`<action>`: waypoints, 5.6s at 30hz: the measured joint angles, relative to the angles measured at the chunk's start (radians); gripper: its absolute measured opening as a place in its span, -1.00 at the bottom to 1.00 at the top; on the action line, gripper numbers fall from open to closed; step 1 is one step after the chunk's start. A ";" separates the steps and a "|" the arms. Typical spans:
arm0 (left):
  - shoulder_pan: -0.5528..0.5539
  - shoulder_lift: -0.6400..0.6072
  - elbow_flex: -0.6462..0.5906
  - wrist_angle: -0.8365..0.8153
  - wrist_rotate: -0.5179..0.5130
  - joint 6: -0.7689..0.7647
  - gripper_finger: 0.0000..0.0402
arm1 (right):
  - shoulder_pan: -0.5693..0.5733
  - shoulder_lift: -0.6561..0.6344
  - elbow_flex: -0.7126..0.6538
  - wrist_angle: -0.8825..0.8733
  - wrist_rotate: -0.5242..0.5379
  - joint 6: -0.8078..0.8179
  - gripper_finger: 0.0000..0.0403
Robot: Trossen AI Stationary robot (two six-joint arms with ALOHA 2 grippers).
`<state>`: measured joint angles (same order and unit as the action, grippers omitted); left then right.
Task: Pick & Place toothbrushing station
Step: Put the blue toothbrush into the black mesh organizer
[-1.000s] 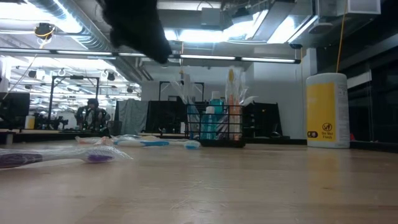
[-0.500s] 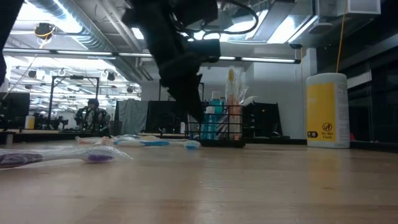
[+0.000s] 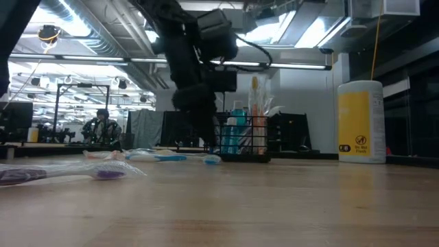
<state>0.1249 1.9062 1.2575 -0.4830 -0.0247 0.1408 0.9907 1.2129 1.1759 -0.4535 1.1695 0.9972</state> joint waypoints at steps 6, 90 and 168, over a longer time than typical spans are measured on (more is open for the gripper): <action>0.003 0.067 0.000 0.048 0.019 0.013 -0.23 | 0.002 0.015 0.000 -0.004 0.001 0.045 -0.19; -0.094 -0.286 0.275 0.215 -0.926 -0.274 -0.99 | 0.047 0.014 0.000 -0.020 0.072 -0.006 -0.19; -0.081 -0.325 -0.045 0.074 -0.614 -0.757 -0.08 | 0.047 0.014 0.000 -0.043 0.106 0.041 -0.19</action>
<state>0.0437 1.5814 1.2126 -0.4088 -0.6384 -0.6160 1.0381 1.2266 1.1763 -0.4960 1.2751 1.0380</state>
